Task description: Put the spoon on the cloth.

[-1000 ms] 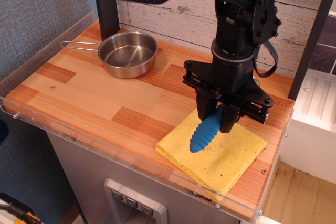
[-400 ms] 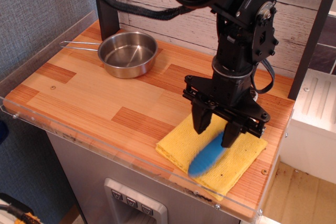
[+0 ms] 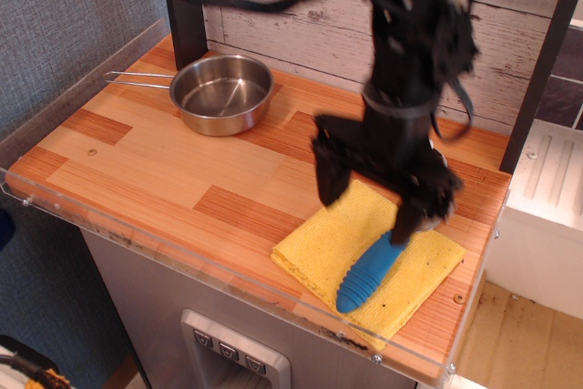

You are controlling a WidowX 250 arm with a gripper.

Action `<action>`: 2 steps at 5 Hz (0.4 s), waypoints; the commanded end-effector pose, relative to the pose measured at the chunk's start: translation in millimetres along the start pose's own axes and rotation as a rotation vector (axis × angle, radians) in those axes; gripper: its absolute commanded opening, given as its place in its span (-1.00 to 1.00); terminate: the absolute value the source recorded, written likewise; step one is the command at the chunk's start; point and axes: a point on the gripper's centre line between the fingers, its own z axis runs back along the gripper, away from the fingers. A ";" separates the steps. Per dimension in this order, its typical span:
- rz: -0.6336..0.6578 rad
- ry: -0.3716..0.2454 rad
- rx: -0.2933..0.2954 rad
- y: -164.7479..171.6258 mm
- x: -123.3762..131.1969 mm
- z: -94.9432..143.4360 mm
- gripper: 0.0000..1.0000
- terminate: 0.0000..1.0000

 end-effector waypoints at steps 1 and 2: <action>0.199 -0.086 -0.016 53.3 -18.6 36.8 1.00 -1.00; 0.215 -0.086 -0.074 66.6 -16.2 29.4 1.00 -1.00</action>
